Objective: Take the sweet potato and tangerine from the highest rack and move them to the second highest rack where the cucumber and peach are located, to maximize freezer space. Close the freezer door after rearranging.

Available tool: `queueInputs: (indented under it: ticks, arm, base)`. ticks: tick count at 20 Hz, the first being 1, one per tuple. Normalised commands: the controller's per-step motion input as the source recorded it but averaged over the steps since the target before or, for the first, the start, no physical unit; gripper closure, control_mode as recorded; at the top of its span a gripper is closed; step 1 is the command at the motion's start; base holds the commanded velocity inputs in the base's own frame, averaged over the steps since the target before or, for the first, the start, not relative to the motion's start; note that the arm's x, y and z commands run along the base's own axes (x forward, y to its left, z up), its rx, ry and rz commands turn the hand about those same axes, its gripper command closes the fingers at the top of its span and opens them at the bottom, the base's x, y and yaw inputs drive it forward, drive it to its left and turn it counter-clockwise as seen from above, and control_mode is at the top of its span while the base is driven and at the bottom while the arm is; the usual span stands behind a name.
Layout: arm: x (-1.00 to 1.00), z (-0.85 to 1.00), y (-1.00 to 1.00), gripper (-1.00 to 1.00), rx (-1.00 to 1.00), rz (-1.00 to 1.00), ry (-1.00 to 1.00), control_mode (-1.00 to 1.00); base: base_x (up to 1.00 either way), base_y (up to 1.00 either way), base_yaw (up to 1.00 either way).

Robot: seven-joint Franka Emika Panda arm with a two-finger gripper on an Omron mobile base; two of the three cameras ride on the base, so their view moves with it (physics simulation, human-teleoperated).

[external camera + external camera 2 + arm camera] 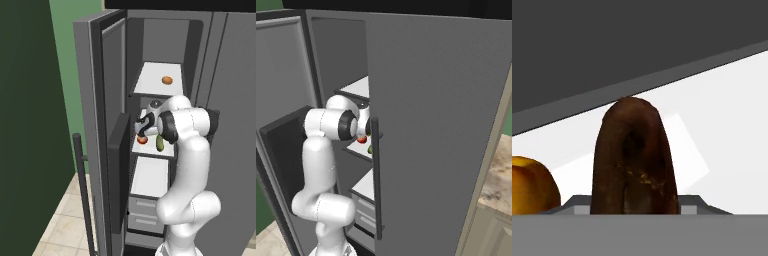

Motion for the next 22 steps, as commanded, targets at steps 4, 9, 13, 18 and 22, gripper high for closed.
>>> queueInputs:
  ticks: [4,9,13,18,22]
  arm:
    - [0.32,-0.5,0.0,1.0,0.0,0.04,0.1,-1.0]
    - [0.26,-0.53,0.0,1.0,0.0,0.05,0.05,-1.0]
    - [0.02,-0.62,0.0,1.0,-0.01,0.05,0.0,-1.0]
    - [-0.02,-0.54,0.0,-1.0,-0.01,0.0,0.0,-1.0]
    - [-0.02,-0.42,0.0,-1.0,0.0,0.0,0.0,-1.0]
  base:
    - [0.0,0.0,0.0]
    - [0.0,0.0,0.0]
    - [0.0,0.0,0.0]
    - [0.0,0.0,0.0]
    - [0.0,0.0,0.0]
